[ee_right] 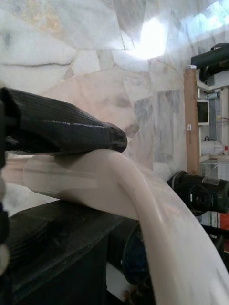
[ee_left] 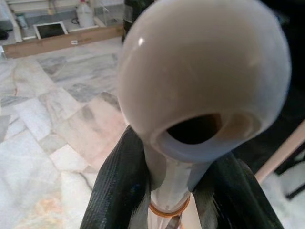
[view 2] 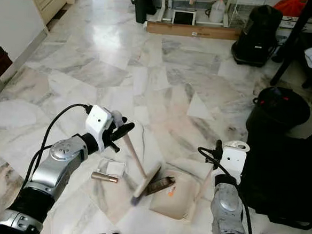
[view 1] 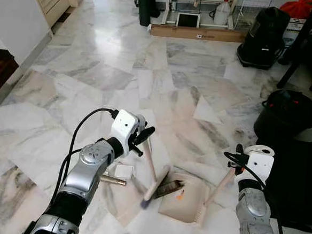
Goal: Sweep floor
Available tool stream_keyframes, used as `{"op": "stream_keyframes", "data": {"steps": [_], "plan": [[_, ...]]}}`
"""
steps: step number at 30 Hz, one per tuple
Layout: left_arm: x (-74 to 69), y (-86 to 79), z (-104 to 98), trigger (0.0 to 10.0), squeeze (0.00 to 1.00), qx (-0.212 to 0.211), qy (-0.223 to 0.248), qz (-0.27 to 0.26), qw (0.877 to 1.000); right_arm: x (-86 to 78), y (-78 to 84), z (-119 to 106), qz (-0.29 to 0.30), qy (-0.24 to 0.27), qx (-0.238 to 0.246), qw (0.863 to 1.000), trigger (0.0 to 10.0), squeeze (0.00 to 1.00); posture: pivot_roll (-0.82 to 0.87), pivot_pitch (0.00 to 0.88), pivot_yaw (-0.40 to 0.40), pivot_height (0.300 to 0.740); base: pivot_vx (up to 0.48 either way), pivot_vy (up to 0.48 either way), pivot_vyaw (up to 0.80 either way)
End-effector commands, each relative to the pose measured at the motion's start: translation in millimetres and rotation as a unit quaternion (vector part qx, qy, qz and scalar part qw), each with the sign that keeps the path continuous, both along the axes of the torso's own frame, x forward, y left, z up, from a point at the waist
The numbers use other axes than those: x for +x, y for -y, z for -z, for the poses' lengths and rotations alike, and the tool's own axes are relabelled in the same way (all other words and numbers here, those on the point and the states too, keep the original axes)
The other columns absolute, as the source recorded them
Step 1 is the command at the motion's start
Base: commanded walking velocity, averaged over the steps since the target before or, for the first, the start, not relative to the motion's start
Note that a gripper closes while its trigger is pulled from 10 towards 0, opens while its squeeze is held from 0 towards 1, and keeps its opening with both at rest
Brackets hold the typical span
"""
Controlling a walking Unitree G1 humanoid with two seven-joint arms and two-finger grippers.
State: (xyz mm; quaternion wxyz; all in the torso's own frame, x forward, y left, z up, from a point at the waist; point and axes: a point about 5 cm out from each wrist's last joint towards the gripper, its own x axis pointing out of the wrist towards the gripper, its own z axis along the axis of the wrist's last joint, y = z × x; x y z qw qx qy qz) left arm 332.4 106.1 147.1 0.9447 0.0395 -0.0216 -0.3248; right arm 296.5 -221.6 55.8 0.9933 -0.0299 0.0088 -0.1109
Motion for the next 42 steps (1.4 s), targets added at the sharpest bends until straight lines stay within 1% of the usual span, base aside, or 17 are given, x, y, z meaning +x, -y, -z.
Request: {"op": "stream_keyframes", "data": {"steps": [1,5,8,9,11,13,15,18,20,24,27,28,30,32,37,39,42], "plan": [[2.8,-1.5,-7.9,10.0,0.00,-0.024,0.003,-0.007,1.000,0.8,-2.9,-2.5,-0.006,0.008,0.006,1.000,10.0,0.00,0.05,0.165,0.053,0.740,0.000,0.000,0.00],[3.6,1.0,-8.8,10.0,0.00,-0.032,0.000,-0.006,0.999,0.8,-3.9,-2.2,-0.009,0.008,0.007,1.000,10.0,0.00,0.05,0.165,0.052,0.740,0.000,0.000,0.00],[3.2,3.4,-10.2,10.0,0.00,-0.050,-0.007,-0.003,0.999,0.9,-4.6,-2.2,-0.010,0.009,0.012,1.000,10.0,0.00,0.05,0.164,0.052,0.740,0.000,0.000,0.00],[3.1,3.7,-11.0,10.0,0.00,-0.063,-0.012,-0.004,0.998,1.1,-4.6,-2.3,-0.007,0.011,0.023,1.000,10.0,0.00,0.05,0.165,0.051,0.740,0.000,0.000,0.00],[3.4,3.1,-12.6,10.0,0.00,-0.081,-0.019,-0.008,0.997,1.3,-4.6,-2.5,-0.006,0.012,0.023,1.000,10.0,0.00,0.05,0.164,0.050,0.740,0.000,0.000,0.00],[4.4,1.1,-14.9,10.0,0.00,-0.087,-0.017,-0.015,0.996,1.4,-4.7,-2.5,-0.007,0.011,0.023,1.000,10.0,0.00,0.05,0.165,0.050,0.740,0.000,0.000,0.00],[7.2,-5.4,-20.2,10.0,0.00,-0.093,-0.008,-0.032,0.995,1.5,-4.8,-2.3,-0.007,0.011,0.024,1.000,10.0,0.00,0.06,0.166,0.049,0.740,0.000,0.000,0.00],[10.5,-17.0,-33.4,10.0,0.00,-0.080,0.029,-0.055,0.995,1.3,-4.9,-1.4,-0.008,0.008,0.024,1.000,10.0,0.00,0.06,0.167,0.050,0.740,0.000,0.000,0.00],[10.9,-19.7,-38.6,10.0,0.00,-0.078,0.041,-0.059,0.994,1.2,-4.8,-1.2,-0.008,0.008,0.024,1.000,10.0,0.00,0.06,0.167,0.050,0.740,0.000,0.000,0.00],[13.1,-30.8,-54.9,10.0,0.00,-0.067,0.082,-0.089,0.990,0.5,-5.0,-0.1,-0.008,0.006,0.024,1.000,10.0,0.00,0.06,0.165,0.055,0.740,0.000,0.000,0.00],[14.1,-34.9,-59.7,10.0,0.00,-0.055,0.100,-0.102,0.988,0.6,-5.1,-0.2,-0.008,0.006,0.024,1.000,10.0,0.00,0.06,0.163,0.056,0.740,0.000,0.000,0.00],[14.3,-35.1,-57.4,10.0,0.00,-0.037,0.099,-0.097,0.990,0.7,-5.0,-0.1,-0.008,0.006,0.025,1.000,10.0,0.00,0.06,0.160,0.057,0.740,0.000,0.000,0.00],[14.1,-34.5,-53.2,10.0,0.00,-0.026,0.092,-0.091,0.991,0.8,-5.0,-0.1,-0.008,0.006,0.025,1.000,10.0,0.00,0.06,0.158,0.058,0.740,0.000,0.000,0.00],[12.8,-32.1,-40.9,10.0,0.00,-0.014,0.062,-0.073,0.995,1.1,-4.7,-0.3,-0.008,0.006,0.024,1.000,10.0,0.00,0.06,0.153,0.061,0.740,0.000,0.000,0.00],[7.8,-27.6,-25.3,10.0,0.00,0.018,0.044,-0.053,0.997,1.3,-2.7,-1.3,-0.006,0.008,0.023,1.000,10.0,0.00,0.06,0.145,0.062,0.740,0.000,0.000,0.00],[7.2,-27.1,-23.5,10.0,0.00,0.021,0.040,-0.050,0.998,1.4,-2.4,-1.4,-0.005,0.008,0.023,1.000,10.0,0.00,0.06,0.145,0.062,0.740,0.000,0.000,0.00],[1.1,-23.4,-14.1,10.0,0.00,0.048,0.032,-0.023,0.998,1.3,-1.4,-1.9,-0.005,0.009,0.021,1.000,10.0,0.00,0.06,0.147,0.062,0.740,0.000,0.000,0.00]]}}
